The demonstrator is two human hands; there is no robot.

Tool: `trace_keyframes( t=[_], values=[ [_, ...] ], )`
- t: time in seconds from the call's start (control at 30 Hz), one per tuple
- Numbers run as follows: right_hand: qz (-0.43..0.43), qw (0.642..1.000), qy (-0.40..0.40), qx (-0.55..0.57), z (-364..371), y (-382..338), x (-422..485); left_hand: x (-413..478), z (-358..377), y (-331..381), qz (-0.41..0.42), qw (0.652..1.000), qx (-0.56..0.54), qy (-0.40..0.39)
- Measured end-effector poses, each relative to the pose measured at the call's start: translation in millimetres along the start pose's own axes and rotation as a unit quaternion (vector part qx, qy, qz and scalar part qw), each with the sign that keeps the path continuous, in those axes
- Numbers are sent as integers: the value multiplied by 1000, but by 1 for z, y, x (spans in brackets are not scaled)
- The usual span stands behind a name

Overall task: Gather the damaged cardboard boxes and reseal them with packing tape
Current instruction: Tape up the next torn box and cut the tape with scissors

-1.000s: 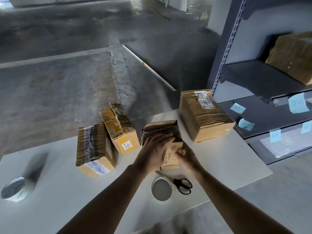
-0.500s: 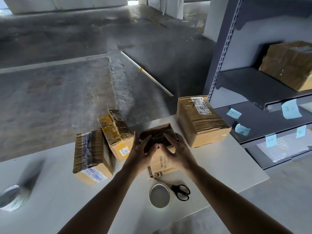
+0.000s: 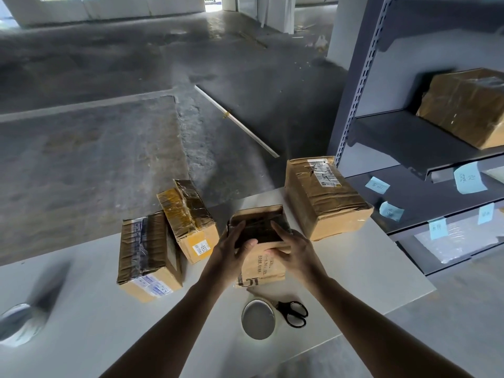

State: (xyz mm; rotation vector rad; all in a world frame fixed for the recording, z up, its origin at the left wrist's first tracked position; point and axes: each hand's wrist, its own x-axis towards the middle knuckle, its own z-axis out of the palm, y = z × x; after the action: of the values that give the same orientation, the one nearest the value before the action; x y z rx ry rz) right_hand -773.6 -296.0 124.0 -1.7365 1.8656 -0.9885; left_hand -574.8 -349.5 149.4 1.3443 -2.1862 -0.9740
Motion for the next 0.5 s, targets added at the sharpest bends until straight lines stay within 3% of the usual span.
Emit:
trace_keyframes(
  t=[0.17, 0.33, 0.5],
  values=[
    [9, 996, 27, 89, -6, 4, -4, -3, -2, 5, 78, 994, 53, 50],
    [113, 974, 35, 194, -5, 5, -13, 2, -4, 21, 152, 979, 86, 103],
    [131, 977, 30, 166, 5, 16, -24, 2, 3, 10, 198, 966, 157, 60]
  ],
)
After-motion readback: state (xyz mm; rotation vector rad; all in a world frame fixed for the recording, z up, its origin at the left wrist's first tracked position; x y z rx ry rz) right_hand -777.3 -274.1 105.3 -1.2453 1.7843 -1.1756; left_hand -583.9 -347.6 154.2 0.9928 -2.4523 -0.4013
